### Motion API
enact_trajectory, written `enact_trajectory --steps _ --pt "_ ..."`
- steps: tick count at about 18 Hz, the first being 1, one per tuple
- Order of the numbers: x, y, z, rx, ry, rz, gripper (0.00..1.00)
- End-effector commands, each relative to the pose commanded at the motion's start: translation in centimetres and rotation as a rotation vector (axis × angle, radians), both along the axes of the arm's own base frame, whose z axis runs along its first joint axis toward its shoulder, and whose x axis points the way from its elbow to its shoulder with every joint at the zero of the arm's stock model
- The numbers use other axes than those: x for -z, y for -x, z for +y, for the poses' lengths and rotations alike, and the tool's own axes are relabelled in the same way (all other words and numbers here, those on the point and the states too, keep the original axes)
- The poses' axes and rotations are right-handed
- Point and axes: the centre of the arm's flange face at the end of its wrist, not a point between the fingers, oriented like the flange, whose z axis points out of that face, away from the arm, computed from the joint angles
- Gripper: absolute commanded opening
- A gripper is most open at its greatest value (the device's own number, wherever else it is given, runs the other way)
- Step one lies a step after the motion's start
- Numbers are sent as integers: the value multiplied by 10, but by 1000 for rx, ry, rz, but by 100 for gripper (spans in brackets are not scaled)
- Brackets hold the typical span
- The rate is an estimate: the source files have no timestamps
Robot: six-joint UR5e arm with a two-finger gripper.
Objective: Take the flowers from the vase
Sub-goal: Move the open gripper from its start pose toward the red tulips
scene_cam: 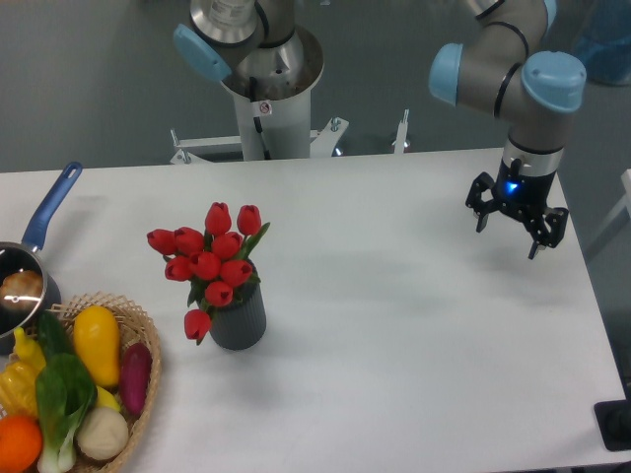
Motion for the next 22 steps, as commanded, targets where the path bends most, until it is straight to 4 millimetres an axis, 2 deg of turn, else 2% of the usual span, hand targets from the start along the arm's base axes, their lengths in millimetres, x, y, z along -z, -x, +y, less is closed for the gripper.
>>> enact_trajectory --steps 6,9,14,16,19,22 --pt "2 -3 -3 -12 -1 -10 100" --pt "5 -32 -8 -3 -88 -52 100" --pt "5 -68 -2 7 -93 -77 100" --pt "-4 -79 -1 0 -100 -71 100" --pt "-21 -92 8 1 -132 -60 100" --pt "-26 -116 32 -22 -285 -165 100"
